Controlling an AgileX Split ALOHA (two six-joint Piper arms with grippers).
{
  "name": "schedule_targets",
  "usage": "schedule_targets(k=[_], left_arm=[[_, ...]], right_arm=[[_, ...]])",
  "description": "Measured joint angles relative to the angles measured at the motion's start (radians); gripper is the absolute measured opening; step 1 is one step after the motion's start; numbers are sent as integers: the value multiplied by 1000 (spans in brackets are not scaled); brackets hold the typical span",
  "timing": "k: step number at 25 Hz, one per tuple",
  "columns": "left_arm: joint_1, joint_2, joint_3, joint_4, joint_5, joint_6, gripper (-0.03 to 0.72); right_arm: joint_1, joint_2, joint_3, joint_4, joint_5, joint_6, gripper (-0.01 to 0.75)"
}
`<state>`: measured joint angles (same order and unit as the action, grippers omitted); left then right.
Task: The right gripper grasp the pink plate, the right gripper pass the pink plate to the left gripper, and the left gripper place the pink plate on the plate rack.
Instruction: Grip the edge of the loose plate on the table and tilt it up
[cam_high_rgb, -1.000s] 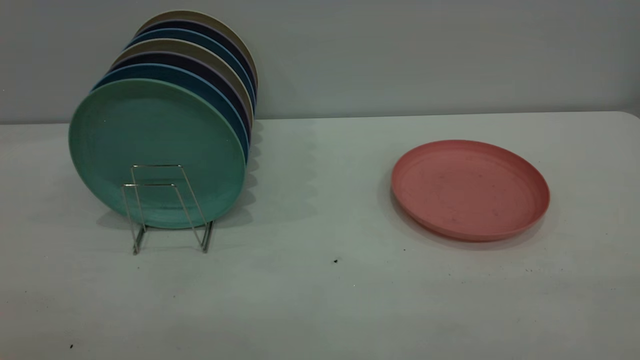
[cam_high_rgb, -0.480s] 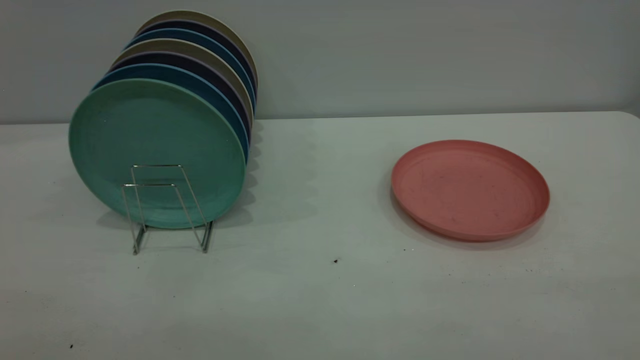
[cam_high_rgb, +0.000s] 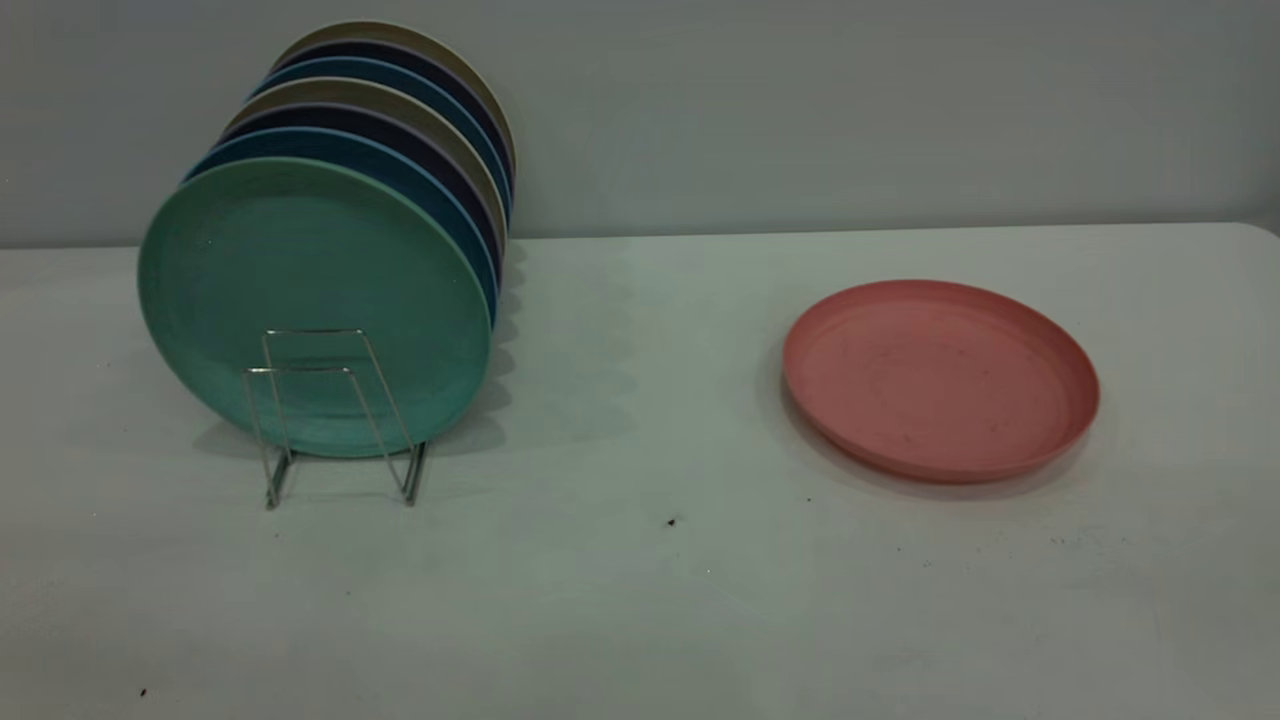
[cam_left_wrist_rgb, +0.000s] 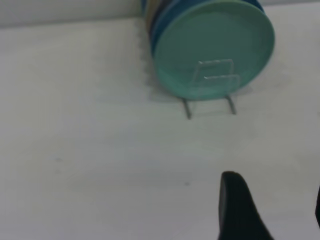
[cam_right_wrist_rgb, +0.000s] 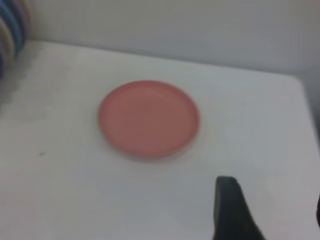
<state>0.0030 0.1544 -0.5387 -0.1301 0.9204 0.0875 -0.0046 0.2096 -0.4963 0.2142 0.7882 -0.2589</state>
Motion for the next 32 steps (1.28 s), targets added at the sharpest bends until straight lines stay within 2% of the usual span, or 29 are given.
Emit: schedule_targets(k=[5,8,12,16,21,28,32], left_arm=[[0,225,-9,-165,-147,85,400],[0,347,-11,-282,-217,191,400],[0,482,-11,-435,-251,307,400],[0,553,-11,-523,-283,387,400],[0,568,-11,-529,-291,404,400],[0,568,-11,-529,-290,415,400],[0,568,-11,-529,-288,415,400]], right_arm=[[0,281,0,254,-63,-193,419],[0,466,0,464,-100,-386,419],[0,725,-1,770,-155,-678,419],[0,980,-45,978,-201,-883,419],[-37,1270,-180,1054,-213,-948,419],[-215,1647,-396,1061,-130,-952,419],[-259,1800,-483,1063,-118,-952,419]])
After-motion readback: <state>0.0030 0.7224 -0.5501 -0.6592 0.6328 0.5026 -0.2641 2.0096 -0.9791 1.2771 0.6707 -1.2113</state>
